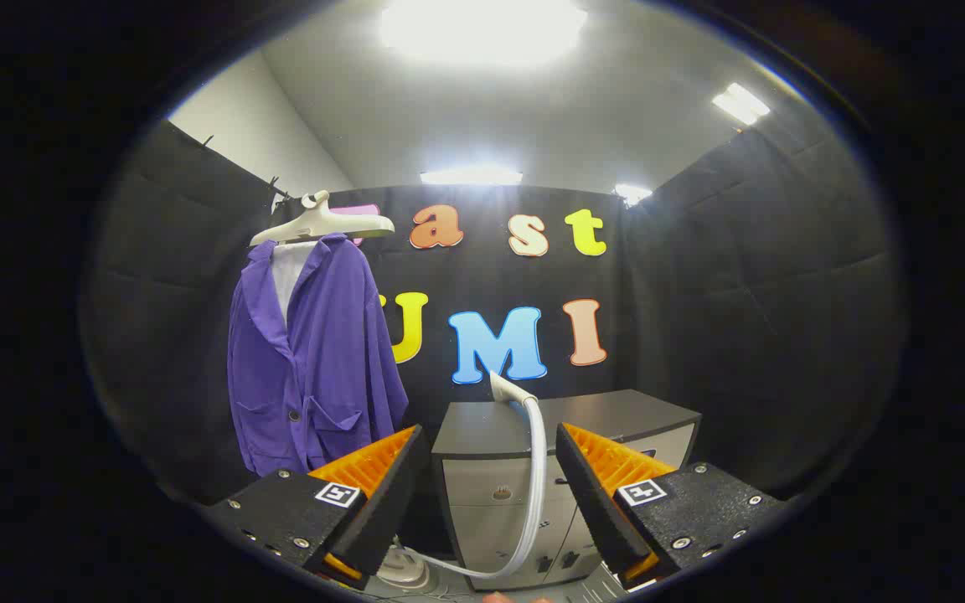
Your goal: Iron the clothes twice with a garment steamer, once on the left side and once on the right side.
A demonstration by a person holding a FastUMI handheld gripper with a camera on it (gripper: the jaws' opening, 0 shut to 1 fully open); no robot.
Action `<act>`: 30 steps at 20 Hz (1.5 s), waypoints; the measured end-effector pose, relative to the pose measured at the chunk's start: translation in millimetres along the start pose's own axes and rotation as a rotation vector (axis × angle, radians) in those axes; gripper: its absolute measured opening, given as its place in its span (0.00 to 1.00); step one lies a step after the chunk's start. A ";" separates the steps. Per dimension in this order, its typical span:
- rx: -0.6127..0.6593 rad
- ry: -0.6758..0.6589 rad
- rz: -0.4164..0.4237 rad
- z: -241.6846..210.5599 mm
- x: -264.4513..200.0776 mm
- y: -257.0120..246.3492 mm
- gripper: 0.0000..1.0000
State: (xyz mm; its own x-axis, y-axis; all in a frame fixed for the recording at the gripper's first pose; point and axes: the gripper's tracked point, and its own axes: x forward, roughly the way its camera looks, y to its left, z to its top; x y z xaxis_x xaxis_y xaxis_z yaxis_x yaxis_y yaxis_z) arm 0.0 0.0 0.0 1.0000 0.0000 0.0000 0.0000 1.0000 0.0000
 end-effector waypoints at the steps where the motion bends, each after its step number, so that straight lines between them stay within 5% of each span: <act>1: 0.003 0.002 -0.004 -0.3 -1.8 -2.6 0.95; 19: -0.031 -0.001 0.010 15.6 -14.6 4.8 0.95; 30: -0.052 0.035 0.045 9.7 47.9 6.1 0.95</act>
State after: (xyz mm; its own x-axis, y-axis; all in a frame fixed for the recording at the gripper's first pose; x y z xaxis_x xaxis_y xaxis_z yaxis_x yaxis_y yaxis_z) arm 47.9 6.1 9.7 0.9984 0.0444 -0.0359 -0.0462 0.9976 -0.0508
